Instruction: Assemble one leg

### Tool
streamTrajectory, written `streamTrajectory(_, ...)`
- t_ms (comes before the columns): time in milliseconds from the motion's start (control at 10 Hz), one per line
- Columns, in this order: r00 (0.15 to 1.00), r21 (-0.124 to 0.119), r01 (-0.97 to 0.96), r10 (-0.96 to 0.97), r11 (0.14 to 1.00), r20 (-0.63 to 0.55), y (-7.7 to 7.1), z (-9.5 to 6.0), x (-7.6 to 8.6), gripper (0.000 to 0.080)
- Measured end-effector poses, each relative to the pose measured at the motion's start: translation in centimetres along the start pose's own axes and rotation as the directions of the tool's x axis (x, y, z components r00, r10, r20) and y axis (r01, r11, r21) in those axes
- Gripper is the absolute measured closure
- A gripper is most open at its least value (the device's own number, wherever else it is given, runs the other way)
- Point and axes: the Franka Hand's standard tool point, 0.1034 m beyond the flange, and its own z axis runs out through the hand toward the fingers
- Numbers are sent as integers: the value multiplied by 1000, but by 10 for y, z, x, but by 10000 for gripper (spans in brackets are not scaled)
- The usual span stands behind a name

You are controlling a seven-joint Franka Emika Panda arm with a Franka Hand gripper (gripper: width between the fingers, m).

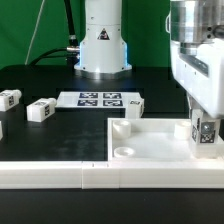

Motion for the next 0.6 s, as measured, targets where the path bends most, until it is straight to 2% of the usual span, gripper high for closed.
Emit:
streamTrajectory(300, 985, 3, -175, 175, 985, -7, 1, 0, -2, 509)
streamTrajectory(600, 982, 4, -191, 191, 982, -13, 1, -1, 0, 509)
